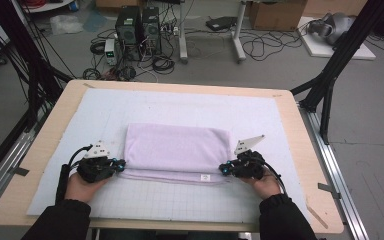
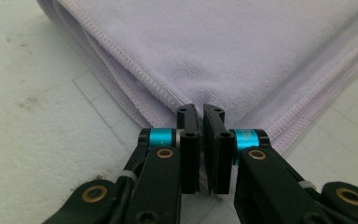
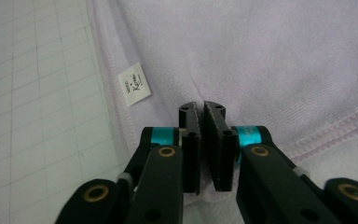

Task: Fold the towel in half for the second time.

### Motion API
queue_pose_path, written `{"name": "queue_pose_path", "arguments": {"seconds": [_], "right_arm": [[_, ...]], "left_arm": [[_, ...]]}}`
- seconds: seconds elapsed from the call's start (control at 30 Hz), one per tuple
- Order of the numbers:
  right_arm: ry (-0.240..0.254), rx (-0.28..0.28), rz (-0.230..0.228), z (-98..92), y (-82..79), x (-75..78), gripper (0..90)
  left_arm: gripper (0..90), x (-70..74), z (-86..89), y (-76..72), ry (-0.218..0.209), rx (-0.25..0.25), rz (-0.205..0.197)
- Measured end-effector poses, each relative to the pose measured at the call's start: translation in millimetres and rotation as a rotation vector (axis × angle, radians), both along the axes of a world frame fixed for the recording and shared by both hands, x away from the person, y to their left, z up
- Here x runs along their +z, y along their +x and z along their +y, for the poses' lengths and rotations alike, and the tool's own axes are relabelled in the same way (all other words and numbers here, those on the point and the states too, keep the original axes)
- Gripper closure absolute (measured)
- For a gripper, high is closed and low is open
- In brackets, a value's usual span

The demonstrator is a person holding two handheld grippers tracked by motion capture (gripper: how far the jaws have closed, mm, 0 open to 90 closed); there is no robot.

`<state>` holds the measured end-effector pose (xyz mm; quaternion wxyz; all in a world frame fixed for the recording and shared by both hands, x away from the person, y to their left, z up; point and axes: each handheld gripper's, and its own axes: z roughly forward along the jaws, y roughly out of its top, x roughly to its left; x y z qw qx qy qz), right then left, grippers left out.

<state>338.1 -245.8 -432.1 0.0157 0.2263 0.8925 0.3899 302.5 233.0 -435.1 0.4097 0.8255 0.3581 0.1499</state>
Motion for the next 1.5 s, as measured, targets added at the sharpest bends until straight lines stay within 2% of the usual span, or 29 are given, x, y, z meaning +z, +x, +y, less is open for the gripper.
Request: {"name": "queue_pose_path", "arguments": {"seconds": [0.03,0.13,0.23,0.33,0.37,0.4,0.43,0.5,0.57,0.63,0.67,0.77,0.87,0.9,0.97,1.03,1.1,1.23,1.3,1.37,1.43,1.5], "right_arm": [[0.004,-0.003,-0.012,-0.4,-0.9,3.0,86.5],[0.06,-0.007,-0.027,-4.3,-5.4,12.6,86.6],[0.065,-0.005,-0.031,-7.0,-14.6,18.6,86.7],[0.07,0.017,-0.024,-6.8,-28.0,17.6,86.1],[0.075,0.023,-0.032,-6.9,-31.9,15.0,82.5],[0.09,0.024,-0.015,-7.5,-34.5,12.0,80.5],[0.107,0.033,-0.001,-8.0,-35.4,9.6,80.3],[0.105,0.022,-0.004,-7.6,-35.0,7.6,77.6],[0.113,0.013,0.005,-7.5,-32.8,6.6,76.2],[0.103,-0.012,0.003,-8.2,-31.0,4.3,73.8],[0.1,-0.011,0.006,-8.9,-30.7,3.1,73.3],[0.1,-0.014,0.02,-9.3,-30.0,-1.4,71.6],[0.108,-0.006,0.003,-6.5,-30.5,0.0,71.3],[0.102,-0.007,0.003,-5.3,-30.2,-0.1,71.2],[0.095,-0.012,0.0,-4.2,-29.7,-1.0,70.1],[0.106,-0.018,0.001,-4.1,-28.7,-1.3,69.5],[0.118,-0.031,-0.018,-4.9,-28.3,0.7,63.3],[0.138,-0.099,-0.072,-9.2,-27.6,7.3,48.7],[0.144,-0.123,-0.092,-11.1,-28.0,9.1,43.9],[0.131,-0.16,-0.114,-11.5,-28.7,9.6,34.4],[0.126,-0.17,-0.114,-12.2,-29.3,9.8,32.2],[0.126,-0.188,-0.129,-12.1,-30.2,10.6,25.8]], "left_arm": [[85.5,2.8,1.0,-1.1,-0.012,0.003,-0.006],[85.7,11.2,2.8,-8.4,-0.019,0.0,-0.038],[86.0,15.6,6.9,-18.8,-0.03,-0.01,-0.044],[85.4,13.7,8.6,-32.1,-0.025,-0.035,-0.051],[83.4,11.7,8.4,-35.0,-0.03,-0.038,-0.045],[76.8,9.5,7.3,-36.4,-0.023,-0.034,-0.042],[70.8,7.7,6.1,-36.6,-0.02,-0.03,-0.041],[67.8,5.4,3.4,-34.2,-0.03,-0.024,-0.039],[65.1,3.8,-0.2,-30.7,-0.019,-0.014,-0.042],[65.6,1.2,-2.3,-27.4,-0.016,-0.004,-0.035],[67.7,-0.8,-3.3,-25.6,-0.009,-0.003,-0.024],[73.5,-3.0,-4.8,-25.4,-0.003,-0.007,-0.027],[79.0,-5.1,-4.1,-25.0,0.002,-0.012,-0.027],[80.4,-6.4,-3.4,-25.0,-0.009,-0.005,-0.026],[78.8,-6.7,-2.2,-25.7,-0.022,-0.002,-0.025],[72.5,-5.2,-3.0,-26.7,-0.032,-0.001,-0.029],[63.0,-3.1,-2.4,-27.3,-0.05,0.012,-0.029],[50.4,1.7,0.9,-29.1,-0.083,0.024,-0.032],[46.9,4.1,2.5,-30.8,-0.087,0.037,-0.044],[42.6,5.4,5.5,-31.1,-0.097,0.053,-0.05],[39.0,6.1,7.7,-31.0,-0.127,0.07,-0.058],[39.0,7.7,8.4,-30.7,-0.117,0.077,-0.076]]}}
